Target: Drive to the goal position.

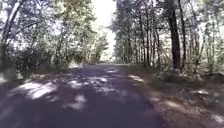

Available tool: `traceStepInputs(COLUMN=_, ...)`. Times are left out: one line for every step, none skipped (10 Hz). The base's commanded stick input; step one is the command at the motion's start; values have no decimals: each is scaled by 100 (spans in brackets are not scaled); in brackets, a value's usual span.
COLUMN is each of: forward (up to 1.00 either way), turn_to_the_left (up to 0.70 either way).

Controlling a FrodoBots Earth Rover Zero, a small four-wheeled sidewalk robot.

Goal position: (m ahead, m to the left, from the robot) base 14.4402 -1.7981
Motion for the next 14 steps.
traceStepInputs(forward=45, turn_to_the_left=0)
traceStepInputs(forward=45, turn_to_the_left=0)
traceStepInputs(forward=45, turn_to_the_left=0)
traceStepInputs(forward=45, turn_to_the_left=0)
traceStepInputs(forward=45, turn_to_the_left=0)
traceStepInputs(forward=45, turn_to_the_left=0)
traceStepInputs(forward=45, turn_to_the_left=0)
traceStepInputs(forward=45, turn_to_the_left=0)
traceStepInputs(forward=45, turn_to_the_left=0)
traceStepInputs(forward=45, turn_to_the_left=0)
traceStepInputs(forward=45, turn_to_the_left=0)
traceStepInputs(forward=45, turn_to_the_left=4)
traceStepInputs(forward=45, turn_to_the_left=27)
traceStepInputs(forward=45, turn_to_the_left=27)
